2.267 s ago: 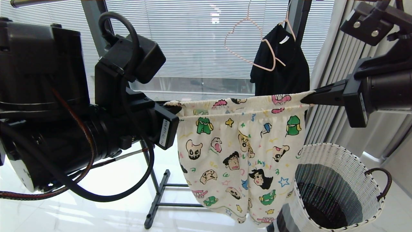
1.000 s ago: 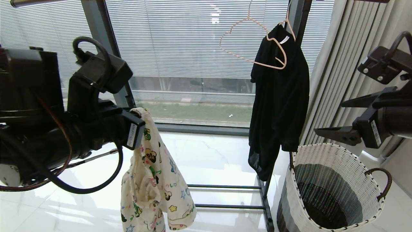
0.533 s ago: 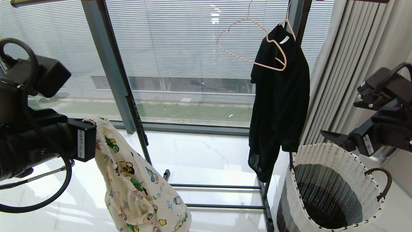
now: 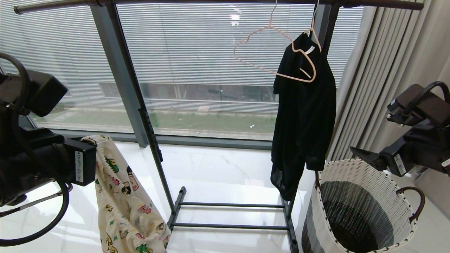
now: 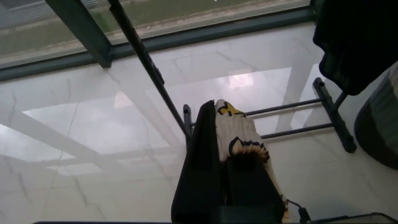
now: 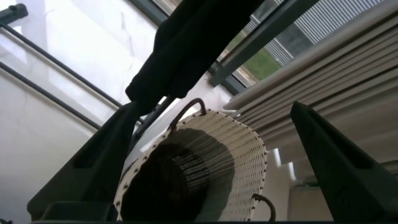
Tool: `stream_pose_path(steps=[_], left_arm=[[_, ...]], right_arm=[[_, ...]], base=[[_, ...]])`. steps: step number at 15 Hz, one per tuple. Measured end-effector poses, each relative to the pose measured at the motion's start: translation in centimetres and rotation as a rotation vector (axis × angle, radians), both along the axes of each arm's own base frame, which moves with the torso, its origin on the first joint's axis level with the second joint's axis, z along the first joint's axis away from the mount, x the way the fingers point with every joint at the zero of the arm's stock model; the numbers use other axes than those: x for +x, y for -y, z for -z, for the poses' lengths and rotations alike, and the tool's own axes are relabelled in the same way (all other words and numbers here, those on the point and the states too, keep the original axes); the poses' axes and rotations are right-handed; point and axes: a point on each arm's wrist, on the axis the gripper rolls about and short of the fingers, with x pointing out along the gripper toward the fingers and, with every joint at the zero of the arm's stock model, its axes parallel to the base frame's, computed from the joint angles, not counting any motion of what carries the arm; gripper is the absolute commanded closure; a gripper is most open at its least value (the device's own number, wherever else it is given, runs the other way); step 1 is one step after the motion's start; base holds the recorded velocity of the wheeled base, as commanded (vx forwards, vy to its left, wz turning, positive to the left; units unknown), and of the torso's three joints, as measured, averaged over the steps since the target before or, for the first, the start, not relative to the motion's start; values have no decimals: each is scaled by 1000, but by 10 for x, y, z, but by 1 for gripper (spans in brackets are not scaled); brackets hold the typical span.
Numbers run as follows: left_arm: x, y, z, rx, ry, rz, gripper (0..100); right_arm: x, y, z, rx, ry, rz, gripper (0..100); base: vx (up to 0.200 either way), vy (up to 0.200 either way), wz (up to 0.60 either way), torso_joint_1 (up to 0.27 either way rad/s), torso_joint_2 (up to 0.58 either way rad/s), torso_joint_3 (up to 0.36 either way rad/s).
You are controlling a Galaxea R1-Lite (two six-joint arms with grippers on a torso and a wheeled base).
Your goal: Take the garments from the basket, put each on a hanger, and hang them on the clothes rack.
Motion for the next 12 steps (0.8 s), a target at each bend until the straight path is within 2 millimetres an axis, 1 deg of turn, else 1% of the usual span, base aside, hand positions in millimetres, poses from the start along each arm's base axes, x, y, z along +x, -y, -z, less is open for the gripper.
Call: stream_pose_path(steps=[5,12], left_arm=[[0,-8,4,20,-5,-88,100],[0,-9,7,29,-12,-93,100]], right_arm=[[0,0,-1,2,1,-2,0],[0,0,0,3,-1,-2,0]], base=[[0,0,0,171,-447,-278],[0,0,0,205,-478,-281]])
